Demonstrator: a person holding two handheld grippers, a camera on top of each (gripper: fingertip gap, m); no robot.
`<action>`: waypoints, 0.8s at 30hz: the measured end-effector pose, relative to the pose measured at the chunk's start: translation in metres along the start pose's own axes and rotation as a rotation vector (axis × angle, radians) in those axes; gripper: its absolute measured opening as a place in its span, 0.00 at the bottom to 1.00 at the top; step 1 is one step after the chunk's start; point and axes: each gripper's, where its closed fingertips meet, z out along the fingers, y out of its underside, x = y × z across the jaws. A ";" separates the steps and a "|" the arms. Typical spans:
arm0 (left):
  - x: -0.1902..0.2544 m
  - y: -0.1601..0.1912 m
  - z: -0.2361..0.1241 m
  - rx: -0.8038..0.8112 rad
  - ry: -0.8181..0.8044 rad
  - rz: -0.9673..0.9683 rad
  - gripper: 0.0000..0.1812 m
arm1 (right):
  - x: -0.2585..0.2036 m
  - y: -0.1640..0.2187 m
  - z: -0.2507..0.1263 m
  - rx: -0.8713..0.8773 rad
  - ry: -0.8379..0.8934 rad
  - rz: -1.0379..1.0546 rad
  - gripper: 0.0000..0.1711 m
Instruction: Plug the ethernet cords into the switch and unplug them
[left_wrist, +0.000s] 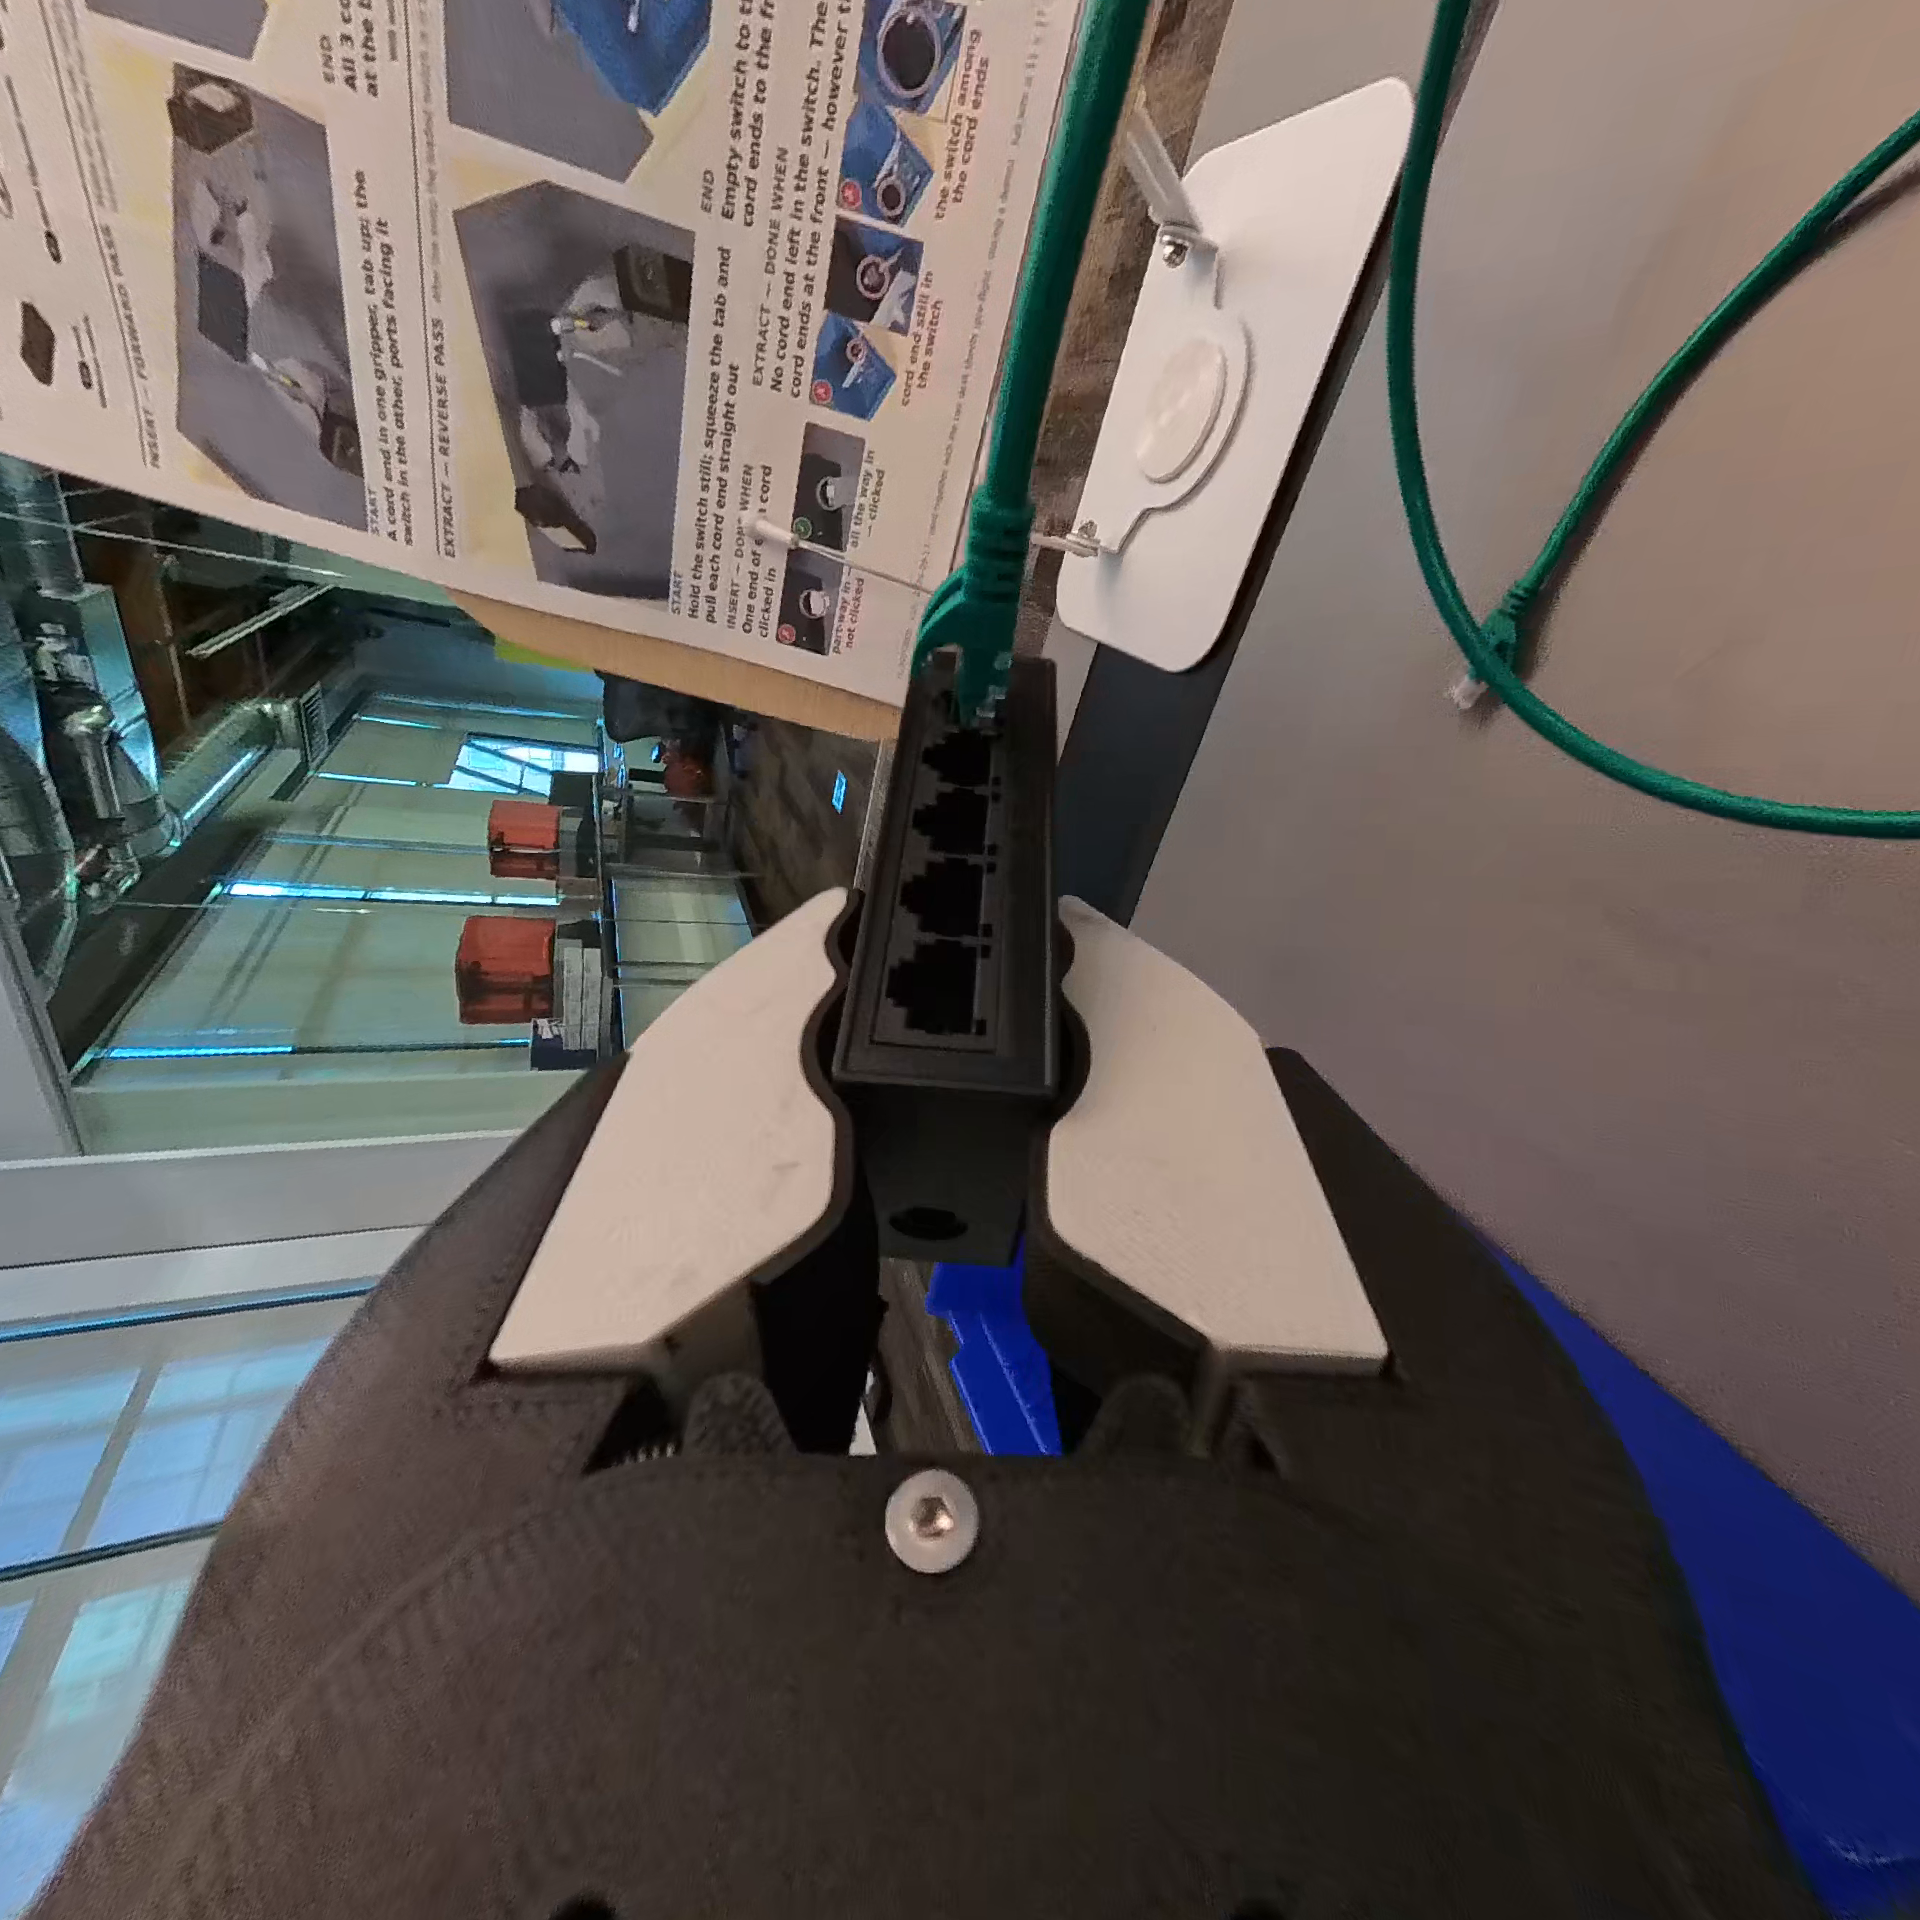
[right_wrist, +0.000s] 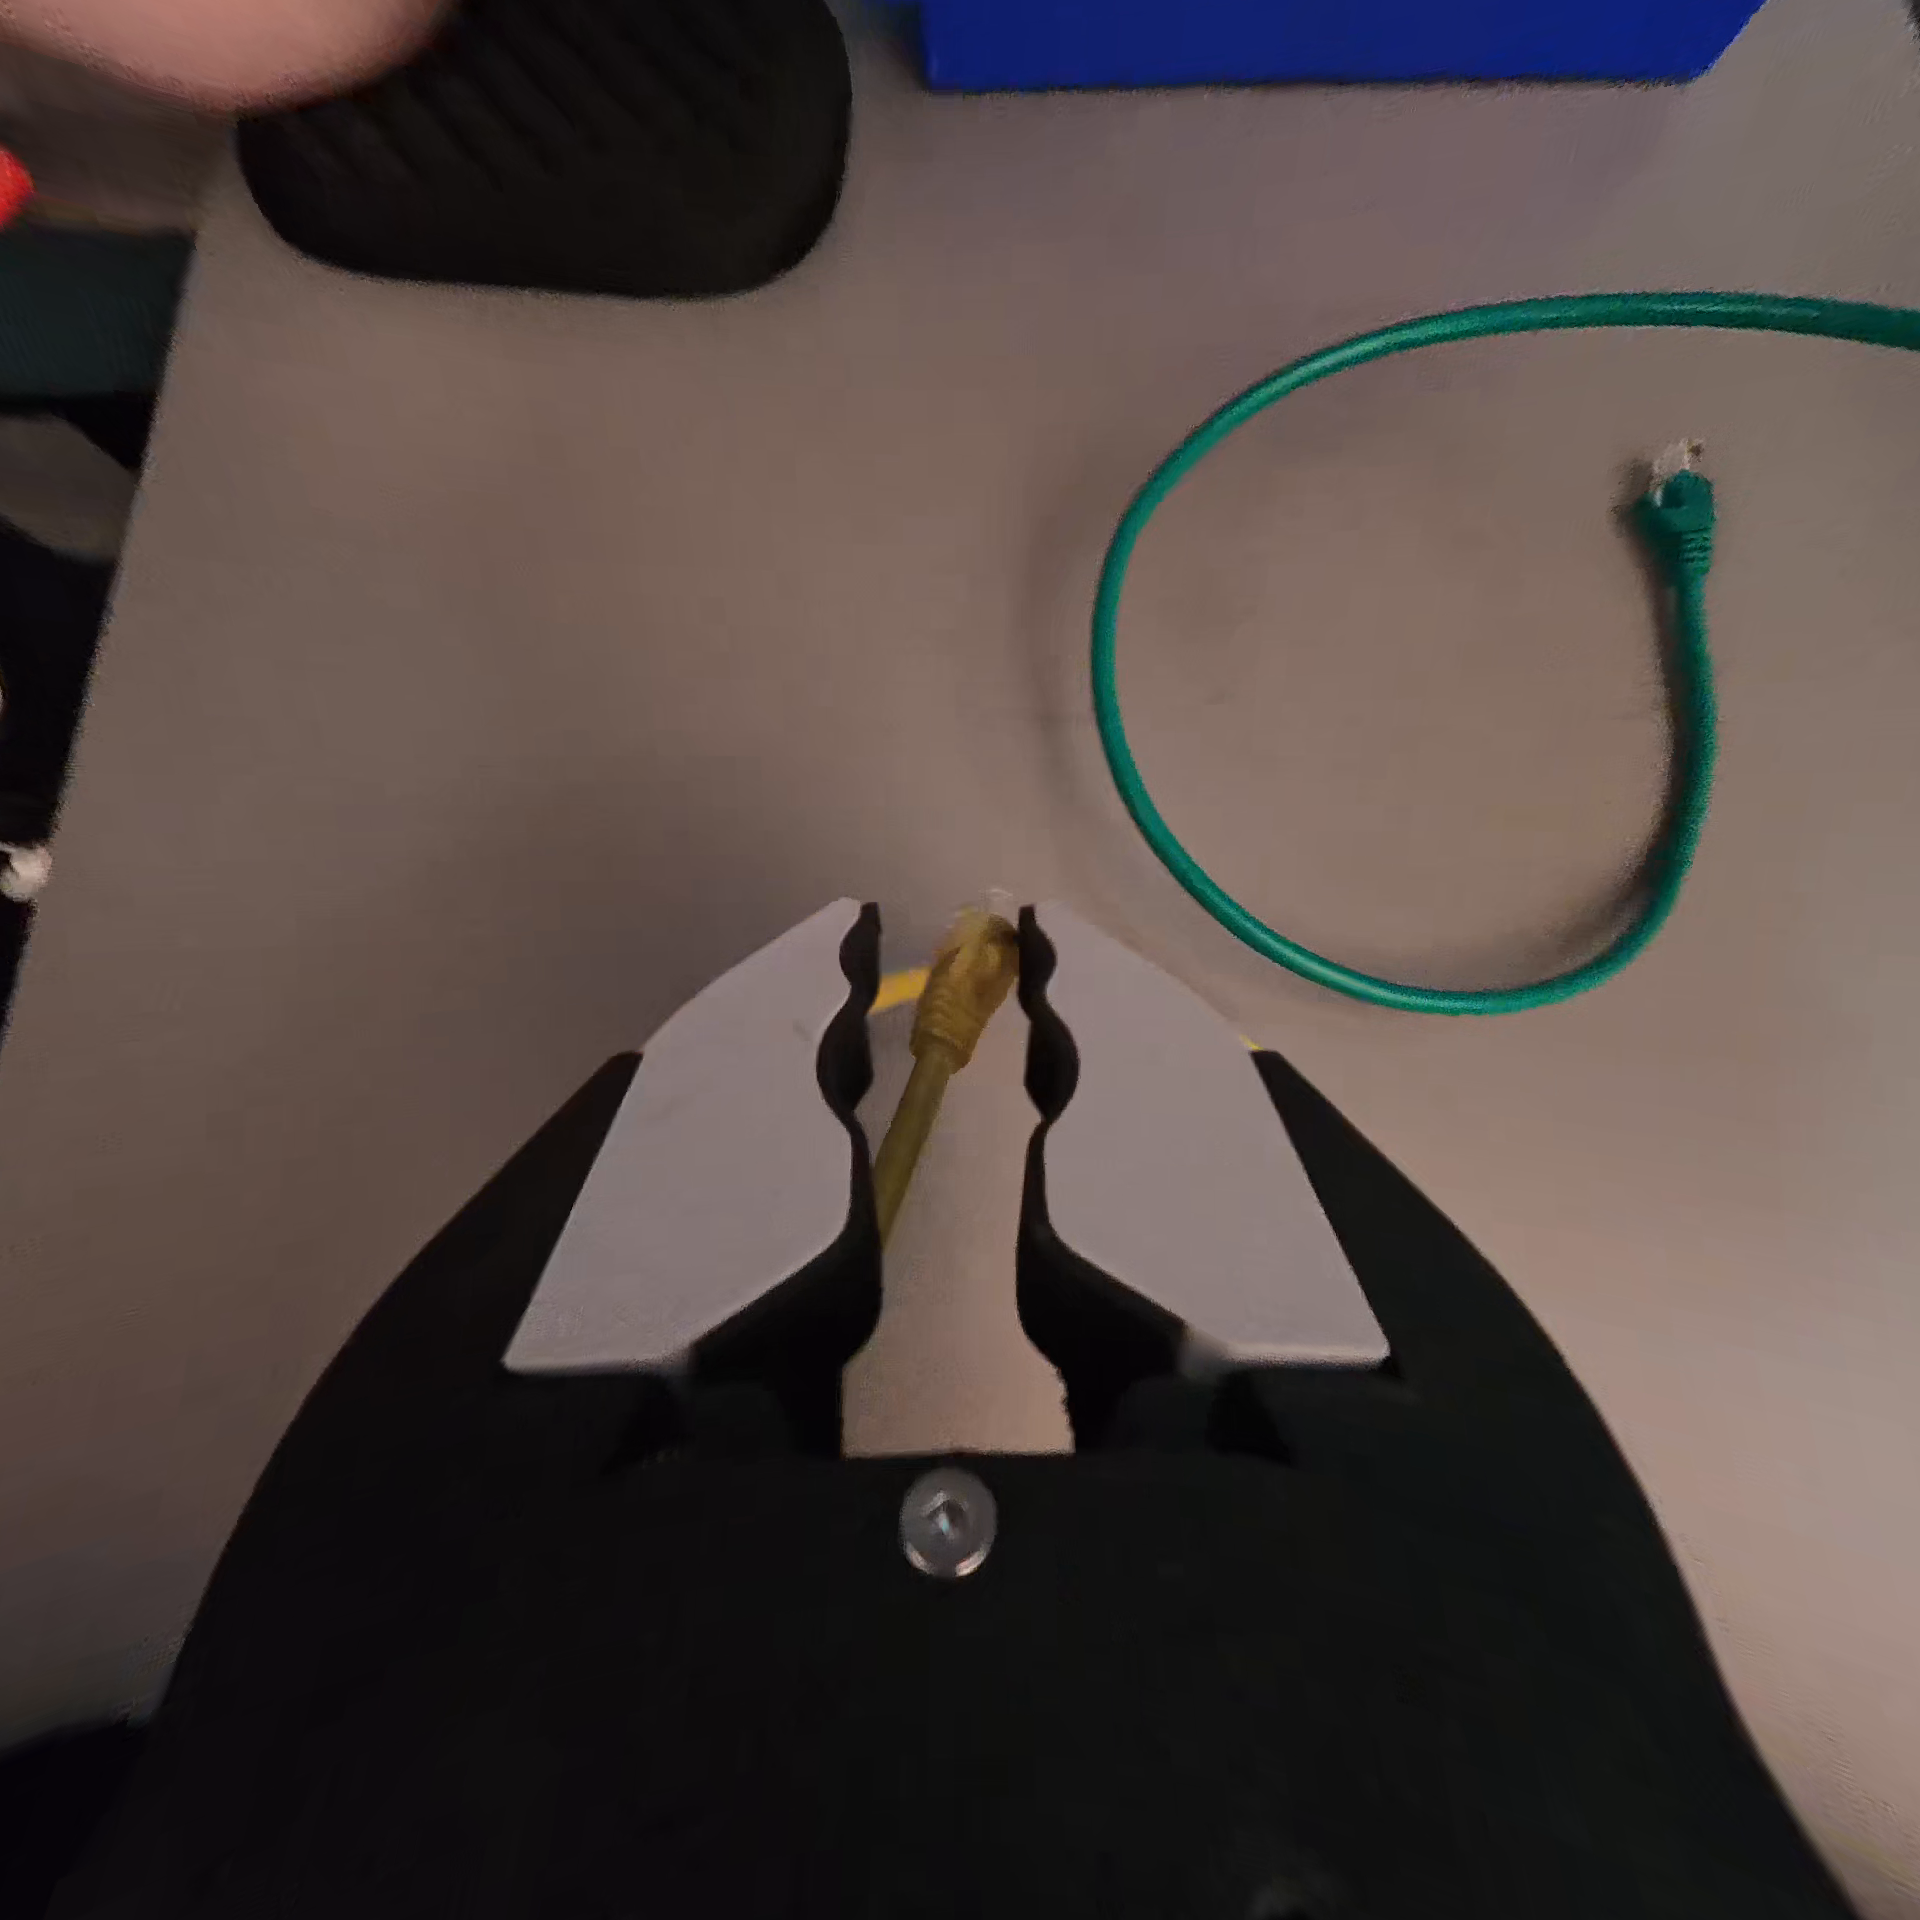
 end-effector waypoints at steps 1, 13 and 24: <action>0.001 -0.002 0.000 0.006 0.005 0.002 0.17 | -0.006 -0.002 0.001 0.053 0.013 0.023 0.19; -0.003 -0.037 0.002 0.075 -0.072 -0.077 0.17 | -0.057 0.047 0.013 -0.132 0.236 0.305 0.39; -0.012 -0.052 -0.003 0.123 -0.149 -0.152 0.17 | -0.059 0.058 0.029 -0.057 0.151 0.458 0.08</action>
